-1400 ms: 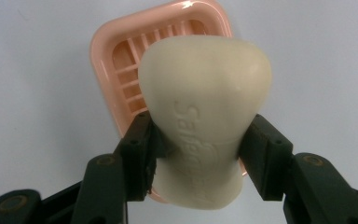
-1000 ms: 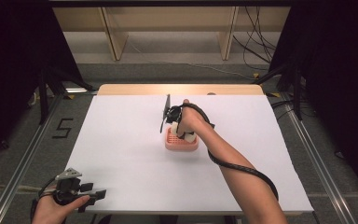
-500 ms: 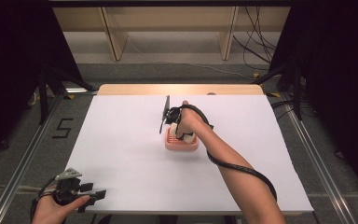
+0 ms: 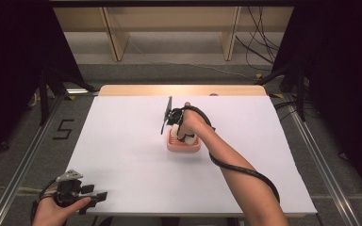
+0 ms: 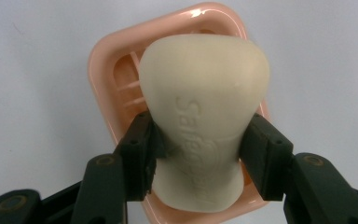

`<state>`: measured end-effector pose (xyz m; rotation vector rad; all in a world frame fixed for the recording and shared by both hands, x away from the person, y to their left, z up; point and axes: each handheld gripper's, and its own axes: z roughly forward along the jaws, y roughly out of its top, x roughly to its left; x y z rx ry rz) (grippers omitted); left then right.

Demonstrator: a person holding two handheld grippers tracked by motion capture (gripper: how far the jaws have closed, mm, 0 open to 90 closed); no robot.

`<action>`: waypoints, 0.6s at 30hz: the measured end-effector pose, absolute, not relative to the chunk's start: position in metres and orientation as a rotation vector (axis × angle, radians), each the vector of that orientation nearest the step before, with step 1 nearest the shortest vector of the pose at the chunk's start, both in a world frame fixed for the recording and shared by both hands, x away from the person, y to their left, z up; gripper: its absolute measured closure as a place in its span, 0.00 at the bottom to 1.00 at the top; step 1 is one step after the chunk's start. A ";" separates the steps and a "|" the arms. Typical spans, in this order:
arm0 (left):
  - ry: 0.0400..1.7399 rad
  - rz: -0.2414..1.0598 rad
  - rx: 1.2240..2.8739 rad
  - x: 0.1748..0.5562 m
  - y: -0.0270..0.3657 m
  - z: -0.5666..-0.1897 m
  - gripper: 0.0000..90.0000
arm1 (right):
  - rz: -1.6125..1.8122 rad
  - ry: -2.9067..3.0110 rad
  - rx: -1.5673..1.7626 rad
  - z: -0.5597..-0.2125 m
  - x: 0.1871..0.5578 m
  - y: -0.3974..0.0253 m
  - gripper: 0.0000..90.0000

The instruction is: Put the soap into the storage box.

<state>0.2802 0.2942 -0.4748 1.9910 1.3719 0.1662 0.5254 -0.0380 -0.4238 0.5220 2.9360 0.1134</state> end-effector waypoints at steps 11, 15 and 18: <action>1.354 0.156 2.002 0.280 0.294 -0.474 0.35 | 0.211 2.917 0.675 -0.417 0.525 -0.041 0.43; 1.354 0.158 2.003 0.280 0.294 -0.474 0.35 | 0.252 2.901 0.712 -0.413 0.521 -0.047 0.40; 1.356 0.157 2.000 0.280 0.294 -0.475 0.35 | 0.291 2.894 0.772 -0.412 0.514 -0.053 0.39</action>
